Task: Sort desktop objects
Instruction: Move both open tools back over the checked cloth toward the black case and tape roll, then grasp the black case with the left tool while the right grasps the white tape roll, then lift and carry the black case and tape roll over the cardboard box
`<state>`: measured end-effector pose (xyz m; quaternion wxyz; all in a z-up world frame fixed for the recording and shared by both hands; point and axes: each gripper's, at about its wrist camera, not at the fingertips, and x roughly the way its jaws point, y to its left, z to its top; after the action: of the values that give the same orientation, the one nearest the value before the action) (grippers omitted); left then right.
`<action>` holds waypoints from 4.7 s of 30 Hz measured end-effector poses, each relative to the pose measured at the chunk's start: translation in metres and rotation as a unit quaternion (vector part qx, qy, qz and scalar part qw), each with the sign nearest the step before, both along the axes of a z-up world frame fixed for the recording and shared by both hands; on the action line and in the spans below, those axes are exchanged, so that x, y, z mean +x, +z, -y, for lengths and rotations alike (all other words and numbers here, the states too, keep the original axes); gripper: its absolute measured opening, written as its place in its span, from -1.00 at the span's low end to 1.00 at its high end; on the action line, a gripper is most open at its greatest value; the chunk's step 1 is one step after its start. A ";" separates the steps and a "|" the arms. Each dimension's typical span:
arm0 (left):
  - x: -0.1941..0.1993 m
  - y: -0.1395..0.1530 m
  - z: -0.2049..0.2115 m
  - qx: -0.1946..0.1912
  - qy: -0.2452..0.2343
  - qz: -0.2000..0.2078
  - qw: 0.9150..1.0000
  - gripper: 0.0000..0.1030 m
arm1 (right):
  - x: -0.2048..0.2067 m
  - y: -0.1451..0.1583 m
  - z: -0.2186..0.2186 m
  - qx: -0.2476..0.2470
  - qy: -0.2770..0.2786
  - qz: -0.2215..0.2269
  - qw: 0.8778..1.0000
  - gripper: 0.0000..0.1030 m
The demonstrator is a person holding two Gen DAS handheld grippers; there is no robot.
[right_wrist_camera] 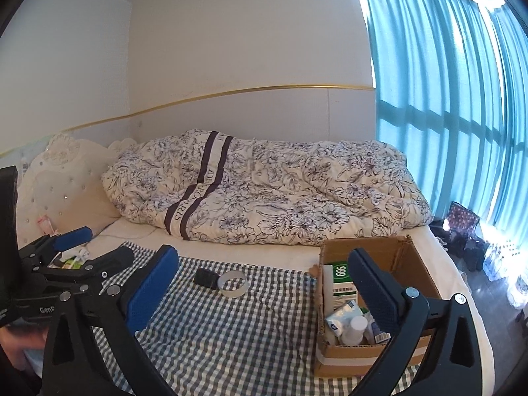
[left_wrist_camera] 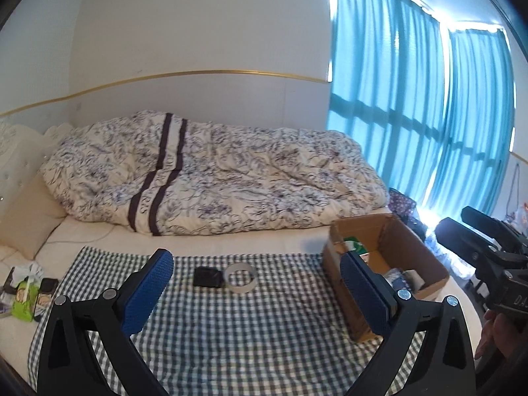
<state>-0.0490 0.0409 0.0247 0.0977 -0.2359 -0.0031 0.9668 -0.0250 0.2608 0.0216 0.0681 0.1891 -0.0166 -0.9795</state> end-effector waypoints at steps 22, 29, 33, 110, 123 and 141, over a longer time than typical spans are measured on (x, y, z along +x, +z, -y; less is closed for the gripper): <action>-0.056 -0.057 0.052 0.014 0.041 0.062 0.997 1.00 | -0.072 -0.059 0.051 0.053 0.004 0.065 0.996 0.99; -0.090 -0.084 0.072 0.017 0.060 0.087 0.994 1.00 | -0.104 -0.085 0.070 0.067 0.018 0.089 0.994 0.99; -0.114 -0.105 0.082 0.015 0.069 0.105 0.992 1.00 | -0.125 -0.104 0.074 0.048 0.033 0.110 0.992 0.99; -0.254 -0.257 0.060 -0.011 -0.003 0.160 0.987 0.44 | -0.291 -0.283 0.089 -0.016 0.089 0.287 0.954 -0.91; -0.203 -0.175 0.059 0.000 0.001 0.106 0.994 0.44 | -0.234 -0.203 0.070 -0.027 0.062 0.228 0.971 -0.91; -0.098 -0.064 0.055 0.010 0.007 0.022 1.000 0.44 | -0.136 -0.097 0.061 -0.025 0.050 0.140 0.989 -0.91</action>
<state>-0.1472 -0.0146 -0.0395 0.0936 -0.2565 -0.0164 0.9619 -0.1612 0.1993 -0.0750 0.1187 0.3229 -0.0409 -0.9381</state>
